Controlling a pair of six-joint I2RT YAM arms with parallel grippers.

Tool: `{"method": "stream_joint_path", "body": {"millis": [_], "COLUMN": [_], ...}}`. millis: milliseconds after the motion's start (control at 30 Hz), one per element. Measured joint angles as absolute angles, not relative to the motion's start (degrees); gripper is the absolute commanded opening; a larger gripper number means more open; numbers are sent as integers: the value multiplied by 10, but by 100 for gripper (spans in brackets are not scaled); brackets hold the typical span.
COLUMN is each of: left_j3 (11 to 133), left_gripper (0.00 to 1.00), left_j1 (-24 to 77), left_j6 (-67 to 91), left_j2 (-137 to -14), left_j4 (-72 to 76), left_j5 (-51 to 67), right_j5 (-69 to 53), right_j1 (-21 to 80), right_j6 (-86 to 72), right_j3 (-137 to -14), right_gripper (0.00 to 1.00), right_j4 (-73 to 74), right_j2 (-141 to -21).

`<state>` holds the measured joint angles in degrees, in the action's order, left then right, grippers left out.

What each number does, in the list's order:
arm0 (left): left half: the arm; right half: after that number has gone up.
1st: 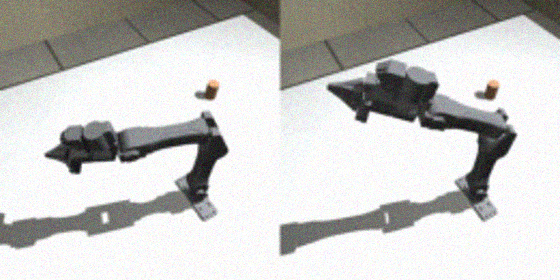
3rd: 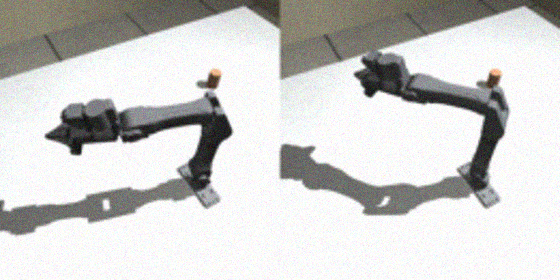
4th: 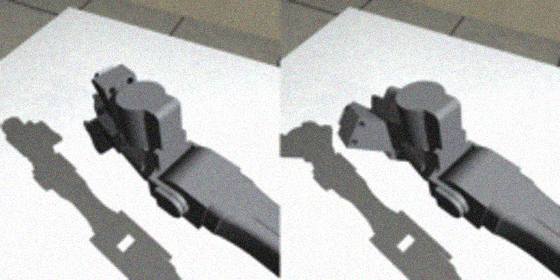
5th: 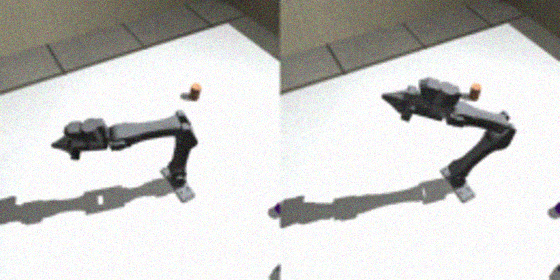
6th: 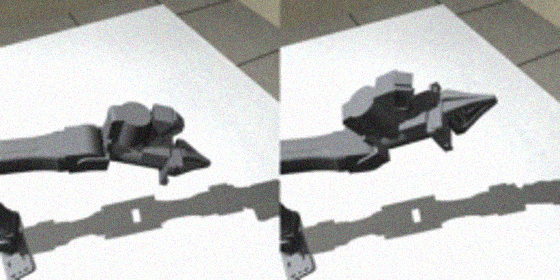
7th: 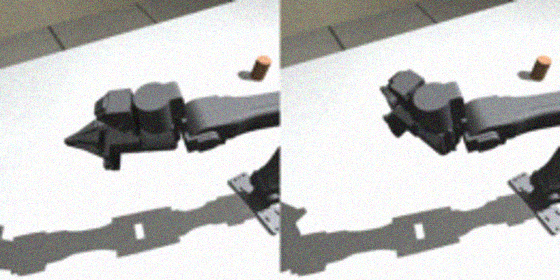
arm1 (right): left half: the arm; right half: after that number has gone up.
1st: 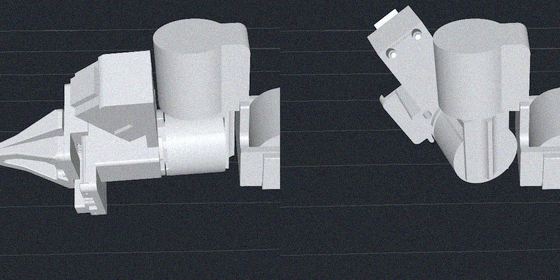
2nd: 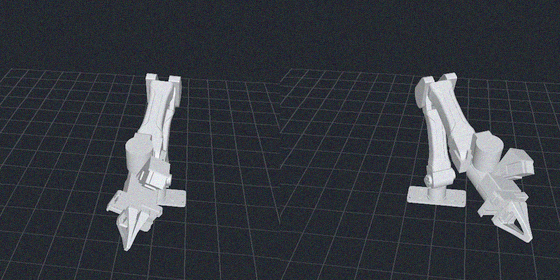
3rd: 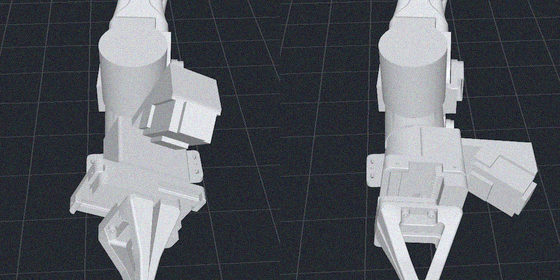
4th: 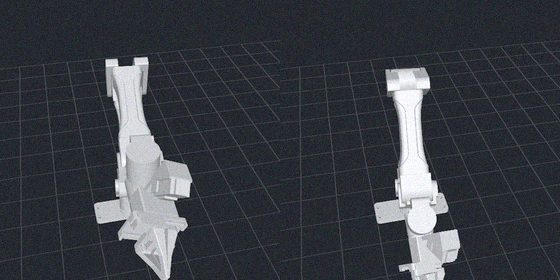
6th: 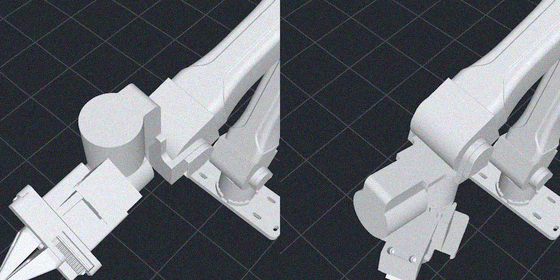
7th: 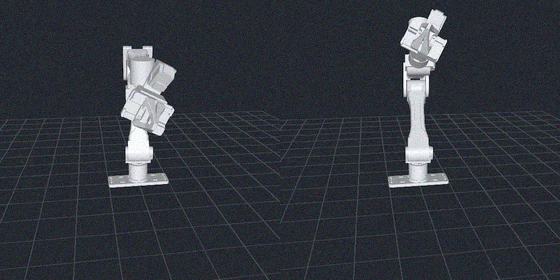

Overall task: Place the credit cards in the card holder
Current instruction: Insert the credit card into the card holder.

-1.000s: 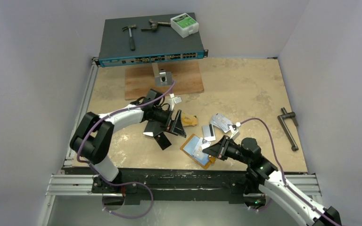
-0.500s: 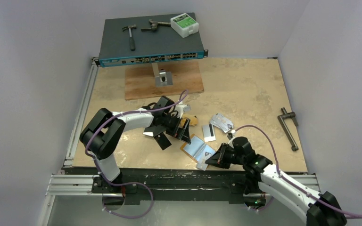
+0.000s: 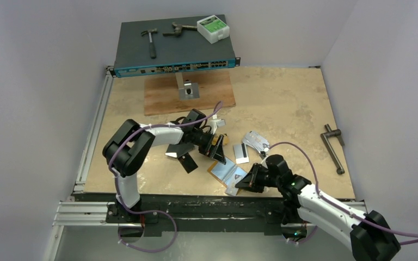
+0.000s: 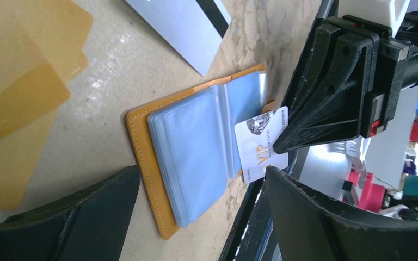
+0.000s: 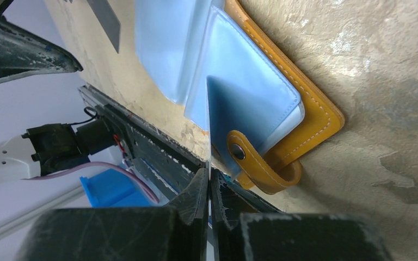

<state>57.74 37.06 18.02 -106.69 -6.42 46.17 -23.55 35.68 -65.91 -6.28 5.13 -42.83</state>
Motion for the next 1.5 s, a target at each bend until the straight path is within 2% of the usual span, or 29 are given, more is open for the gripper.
{"method": "stream_joint_path", "body": {"millis": [300, 500, 700, 1500], "left_j3": [591, 579, 555, 511], "left_gripper": [81, 69, 62, 57], "left_j1": [371, 376, 374, 372], "left_j6": [186, 173, 198, 380], "left_j2": [-1088, -1075, -1073, -1082], "left_j4": [-59, -67, -43, 175], "left_j5": [480, 464, 497, 661], "right_j5": [-234, -234, -235, -235], "right_j1": [357, 357, 357, 359], "right_j6": [-659, -660, -660, -658], "right_j3": [-60, -45, -41, -35], "right_gripper": [0, 0, 0, 0], "right_j4": [62, 56, 55, 61], "right_j2": [-411, -411, -407, -403]}}
